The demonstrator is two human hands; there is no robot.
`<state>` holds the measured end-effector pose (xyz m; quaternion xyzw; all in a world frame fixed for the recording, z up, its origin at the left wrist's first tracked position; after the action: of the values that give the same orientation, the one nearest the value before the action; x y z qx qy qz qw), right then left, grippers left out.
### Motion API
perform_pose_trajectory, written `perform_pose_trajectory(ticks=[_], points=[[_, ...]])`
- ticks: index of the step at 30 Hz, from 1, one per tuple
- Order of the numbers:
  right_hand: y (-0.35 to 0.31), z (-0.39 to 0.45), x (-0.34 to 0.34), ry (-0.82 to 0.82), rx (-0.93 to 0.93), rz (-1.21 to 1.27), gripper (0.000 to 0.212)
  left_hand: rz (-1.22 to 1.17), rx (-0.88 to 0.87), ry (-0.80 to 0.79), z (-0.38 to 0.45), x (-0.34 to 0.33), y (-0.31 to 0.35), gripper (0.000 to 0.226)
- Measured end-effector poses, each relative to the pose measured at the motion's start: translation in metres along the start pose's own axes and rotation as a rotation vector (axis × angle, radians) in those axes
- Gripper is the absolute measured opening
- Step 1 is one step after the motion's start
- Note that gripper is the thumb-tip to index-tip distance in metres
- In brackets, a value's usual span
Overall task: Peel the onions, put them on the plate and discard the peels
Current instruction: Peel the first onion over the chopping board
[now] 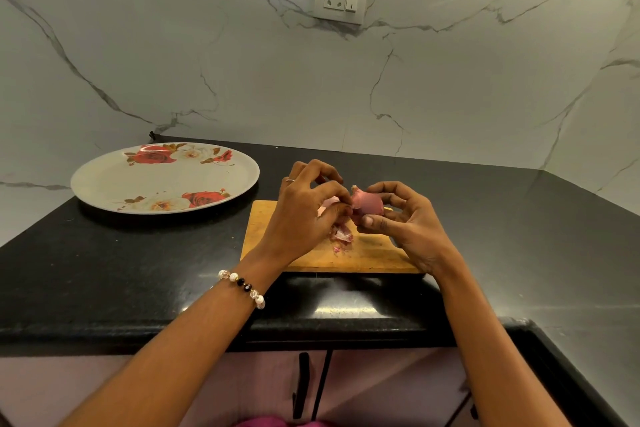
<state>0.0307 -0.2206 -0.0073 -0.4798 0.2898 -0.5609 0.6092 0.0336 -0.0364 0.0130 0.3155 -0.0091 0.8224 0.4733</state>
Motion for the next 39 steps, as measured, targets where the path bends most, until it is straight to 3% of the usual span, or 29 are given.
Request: perform_pose_trajectory(ticks=[6,10,17,31,39], points=[[0.003,0.000,0.004,0.029,0.011,0.057,0.055,0.089,0.083,0.044,-0.001,0.004,-0.007,0.013],[-0.001,-0.002,0.002,0.016,-0.002,0.008,0.055,0.106,0.041,0.025,-0.002,0.002,-0.004,0.018],[-0.005,-0.003,-0.002,-0.037,0.017,-0.114,0.052,-0.062,-0.019,-0.057,0.000,-0.003,0.002,0.021],[-0.006,-0.001,-0.004,-0.049,0.038,-0.226,0.056,-0.159,0.062,-0.134,0.000,-0.003,0.005,0.015],[-0.004,0.000,-0.003,-0.057,0.034,-0.209,0.055,-0.111,0.083,-0.086,0.002,0.001,0.005,0.014]])
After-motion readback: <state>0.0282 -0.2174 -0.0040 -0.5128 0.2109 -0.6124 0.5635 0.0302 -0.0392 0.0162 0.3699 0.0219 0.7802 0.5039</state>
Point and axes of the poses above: each hand's wrist, its own z-axis towards the middle knuckle, its own x-axis out of the back of the hand, y = z × x, the point moved 5 cm from there along z, towards the middle knuckle, and after that the axes turned 6 degrees about -y, right-handed, at the moved point
